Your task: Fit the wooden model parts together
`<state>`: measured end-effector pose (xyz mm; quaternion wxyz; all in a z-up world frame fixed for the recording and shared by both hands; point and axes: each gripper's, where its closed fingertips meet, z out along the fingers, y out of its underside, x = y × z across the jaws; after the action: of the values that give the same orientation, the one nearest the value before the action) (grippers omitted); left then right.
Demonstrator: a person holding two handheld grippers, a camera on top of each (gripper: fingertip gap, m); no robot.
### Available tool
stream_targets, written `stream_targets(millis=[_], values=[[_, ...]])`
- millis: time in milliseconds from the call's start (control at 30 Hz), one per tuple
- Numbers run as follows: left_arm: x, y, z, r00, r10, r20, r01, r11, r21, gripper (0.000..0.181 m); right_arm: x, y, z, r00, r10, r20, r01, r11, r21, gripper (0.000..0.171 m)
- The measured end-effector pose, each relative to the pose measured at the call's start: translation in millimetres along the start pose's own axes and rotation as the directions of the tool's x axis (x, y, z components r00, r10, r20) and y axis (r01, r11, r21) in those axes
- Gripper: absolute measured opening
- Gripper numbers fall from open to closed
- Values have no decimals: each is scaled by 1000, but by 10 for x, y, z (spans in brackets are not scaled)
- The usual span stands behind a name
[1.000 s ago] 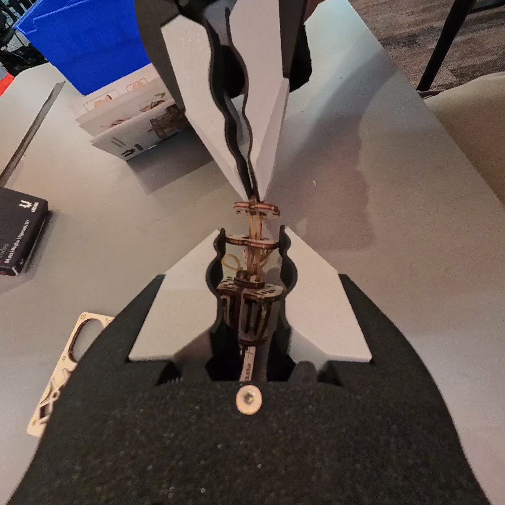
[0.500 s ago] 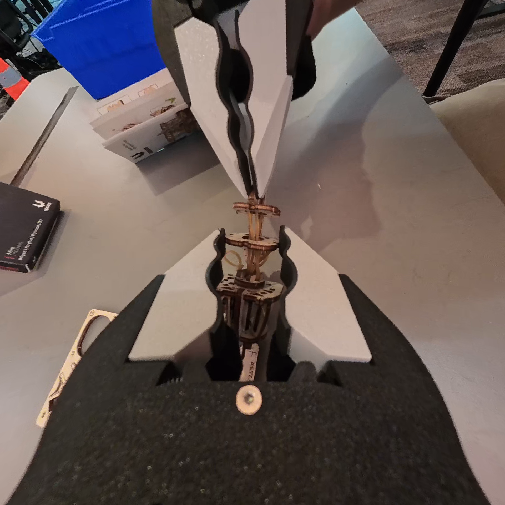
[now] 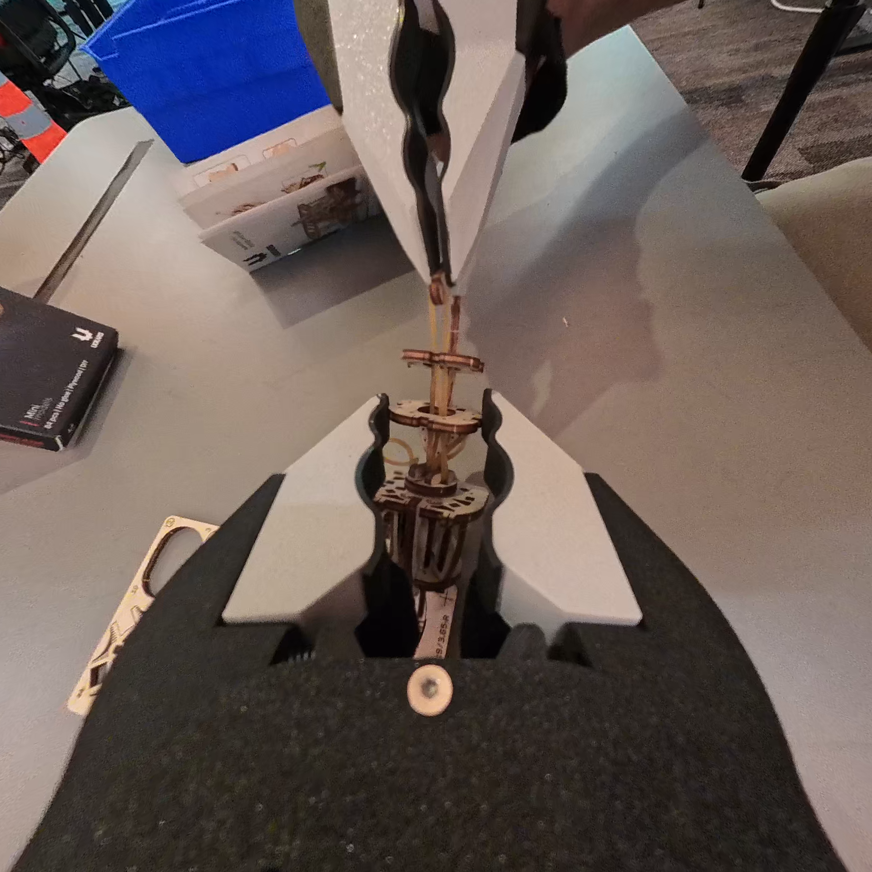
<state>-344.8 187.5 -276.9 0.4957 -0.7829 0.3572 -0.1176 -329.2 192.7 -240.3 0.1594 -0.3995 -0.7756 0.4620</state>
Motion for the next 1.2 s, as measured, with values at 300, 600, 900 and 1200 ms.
stream_targets(millis=[300,600,900,1200], values=[[-72,-64,-70,998,-64,-1,64,996,61,37,26,56,-100,999,39,-23,-39,999,20,2],[-51,-87,-41,996,-84,-17,85,993,82,37,8,135,3,998,69,-13,-69,998,-4,2],[-39,-101,-45,996,-82,-18,84,992,92,37,15,167,149,996,55,-71,-56,998,-23,2],[-28,-243,-161,991,-117,-63,127,977,173,37,-77,-4,87,965,258,45,-261,960,105,2]])
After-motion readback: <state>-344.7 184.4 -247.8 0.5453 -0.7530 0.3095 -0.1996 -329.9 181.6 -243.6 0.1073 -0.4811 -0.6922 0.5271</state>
